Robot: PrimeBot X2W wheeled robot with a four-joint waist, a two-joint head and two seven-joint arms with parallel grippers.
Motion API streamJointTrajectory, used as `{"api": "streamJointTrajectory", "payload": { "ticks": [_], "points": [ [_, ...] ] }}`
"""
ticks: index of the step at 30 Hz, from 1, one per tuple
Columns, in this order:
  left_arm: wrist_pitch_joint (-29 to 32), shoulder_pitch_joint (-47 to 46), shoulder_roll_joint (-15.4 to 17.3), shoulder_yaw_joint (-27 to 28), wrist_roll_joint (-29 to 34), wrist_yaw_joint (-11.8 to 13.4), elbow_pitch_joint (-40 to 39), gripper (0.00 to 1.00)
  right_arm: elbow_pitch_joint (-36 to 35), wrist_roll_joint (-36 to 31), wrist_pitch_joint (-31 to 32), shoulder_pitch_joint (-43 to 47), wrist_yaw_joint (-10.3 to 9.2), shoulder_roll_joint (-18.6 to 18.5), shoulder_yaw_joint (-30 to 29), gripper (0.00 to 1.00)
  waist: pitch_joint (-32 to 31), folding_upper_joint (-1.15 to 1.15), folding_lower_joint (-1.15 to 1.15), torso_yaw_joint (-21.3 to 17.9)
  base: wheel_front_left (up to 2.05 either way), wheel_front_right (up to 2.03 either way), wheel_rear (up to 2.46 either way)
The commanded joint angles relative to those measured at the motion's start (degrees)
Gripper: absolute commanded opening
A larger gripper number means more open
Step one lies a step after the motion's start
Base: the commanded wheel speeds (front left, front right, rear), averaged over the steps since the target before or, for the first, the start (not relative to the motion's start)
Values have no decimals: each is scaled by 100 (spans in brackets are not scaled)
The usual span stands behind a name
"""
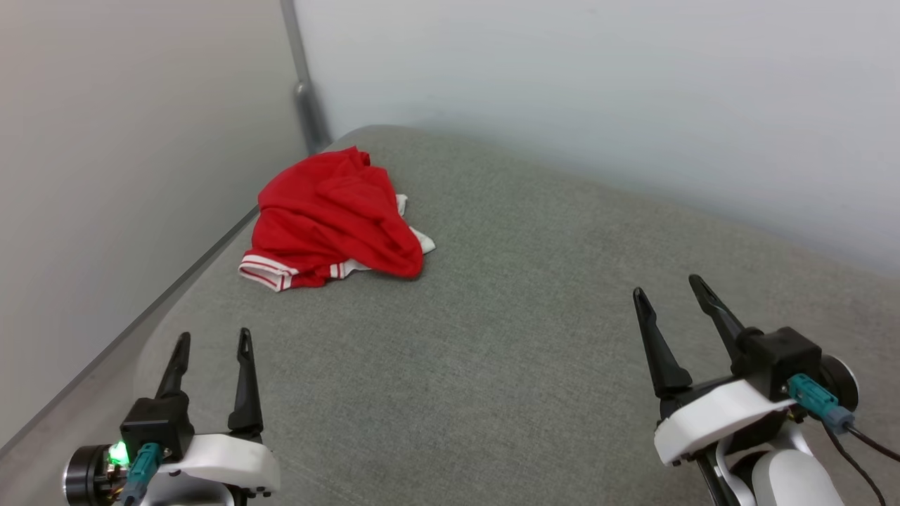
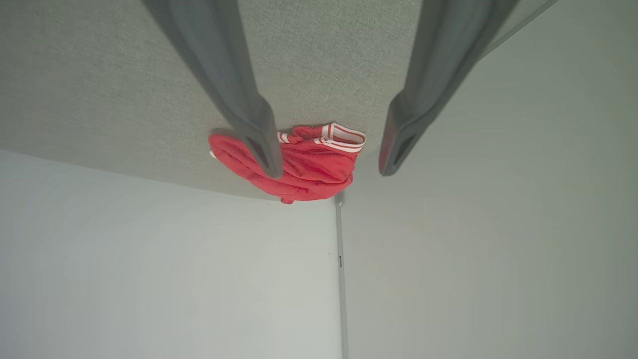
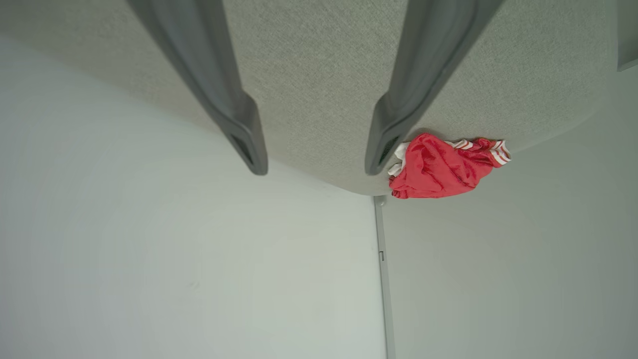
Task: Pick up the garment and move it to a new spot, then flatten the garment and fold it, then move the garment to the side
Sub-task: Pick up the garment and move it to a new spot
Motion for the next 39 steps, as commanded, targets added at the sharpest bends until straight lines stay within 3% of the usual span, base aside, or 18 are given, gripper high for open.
{"api": "streamJointTrajectory", "payload": {
  "ticks": [1, 16, 22, 31, 35, 39],
  "points": [
    [-14, 3, -13, 20, -2, 27, -50, 100, -20, -19, 22, -104, -2, 11, 16, 100, 113, 0, 0, 83, 0, 0, 0],
    [-14, -317, -62, 182, 51, 6, -198, 100, -69, -180, 167, -430, -2, -65, 77, 100, 443, 0, 0, 170, 0, 0, 0],
    [-14, -969, 121, 17, 67, -188, 63, 100, -291, -187, 294, -309, -2, -130, -52, 100, 579, 0, 0, 135, 0, 0, 0],
    [283, -2718, 740, 2, -364, -395, 659, 100, -845, -331, 570, -624, -2, -239, -132, 100, 1348, 0, 0, -583, 0, 0, 0],
    [899, -3487, 1142, -5, -655, -432, 915, 100, -1062, -420, 569, -837, -2, -254, -154, 100, 1743, 0, 0, -960, 0, 0, 0],
    [1919, -4085, 1669, -63, -1074, -443, 1464, 100, -1310, -496, 577, -1086, -2, -236, -147, 100, 2185, 0, 0, -1317, 0, 0, 0]
  ]
}}
